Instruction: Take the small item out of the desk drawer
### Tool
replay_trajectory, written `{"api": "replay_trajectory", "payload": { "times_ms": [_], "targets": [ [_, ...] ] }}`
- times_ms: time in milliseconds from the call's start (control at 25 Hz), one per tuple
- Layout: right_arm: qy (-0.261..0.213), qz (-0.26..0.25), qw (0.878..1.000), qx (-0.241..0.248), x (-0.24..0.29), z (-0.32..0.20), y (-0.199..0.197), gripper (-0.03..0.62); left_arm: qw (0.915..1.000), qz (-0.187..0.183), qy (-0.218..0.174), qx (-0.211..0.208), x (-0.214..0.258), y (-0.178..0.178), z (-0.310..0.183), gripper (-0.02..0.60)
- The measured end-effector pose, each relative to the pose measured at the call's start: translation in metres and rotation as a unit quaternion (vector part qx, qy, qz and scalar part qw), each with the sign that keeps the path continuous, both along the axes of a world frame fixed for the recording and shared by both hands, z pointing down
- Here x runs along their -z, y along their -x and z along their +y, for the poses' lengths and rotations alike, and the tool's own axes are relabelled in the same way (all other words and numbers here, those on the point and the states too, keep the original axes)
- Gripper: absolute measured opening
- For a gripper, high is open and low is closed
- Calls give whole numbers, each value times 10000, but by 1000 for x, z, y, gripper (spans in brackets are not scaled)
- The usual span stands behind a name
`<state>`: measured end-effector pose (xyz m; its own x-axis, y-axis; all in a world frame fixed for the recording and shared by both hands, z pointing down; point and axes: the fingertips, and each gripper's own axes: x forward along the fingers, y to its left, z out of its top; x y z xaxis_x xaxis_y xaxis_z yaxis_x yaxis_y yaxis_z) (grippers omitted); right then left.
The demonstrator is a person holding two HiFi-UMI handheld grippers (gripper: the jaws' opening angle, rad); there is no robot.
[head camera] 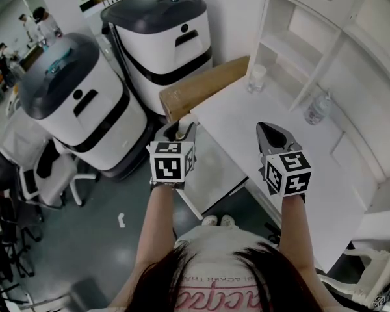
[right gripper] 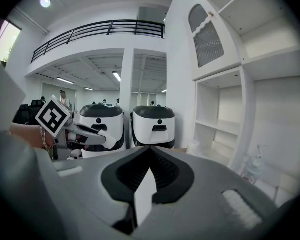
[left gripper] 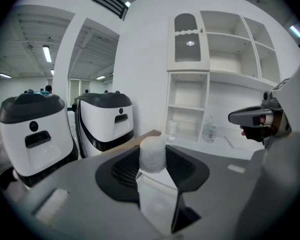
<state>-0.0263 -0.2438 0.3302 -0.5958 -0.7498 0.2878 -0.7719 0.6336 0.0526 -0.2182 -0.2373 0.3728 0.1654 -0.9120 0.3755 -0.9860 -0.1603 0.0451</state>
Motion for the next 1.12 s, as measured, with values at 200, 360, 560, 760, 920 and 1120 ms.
{"api": "replay_trajectory", "payload": {
  "times_ms": [200, 360, 560, 760, 920, 1120],
  "targets": [
    [-160, -73, 9998, -42, 14, -2, -3, 2, 9993, -88, -363, -33, 26, -2, -2, 173],
    [-322, -159, 9993, -80, 27, -3, -8, 2, 9973, -32, -729, -11, 49, -3, 0, 172],
    [-554, -284, 9980, -120, 46, -1, -11, 2, 9905, -97, -1372, 3, 83, -3, 5, 173],
    [-803, -402, 9959, -86, 68, 1, -13, 2, 9823, -251, -1854, 51, 104, -6, 7, 173],
    [-996, -496, 9937, -106, 81, 3, -15, 2, 9732, -326, -2275, 47, 121, -10, 11, 173],
    [-1104, -582, 9921, -137, 88, 3, -18, 2, 9603, -523, -2740, 36, 140, -14, 18, 173]
  ]
}}
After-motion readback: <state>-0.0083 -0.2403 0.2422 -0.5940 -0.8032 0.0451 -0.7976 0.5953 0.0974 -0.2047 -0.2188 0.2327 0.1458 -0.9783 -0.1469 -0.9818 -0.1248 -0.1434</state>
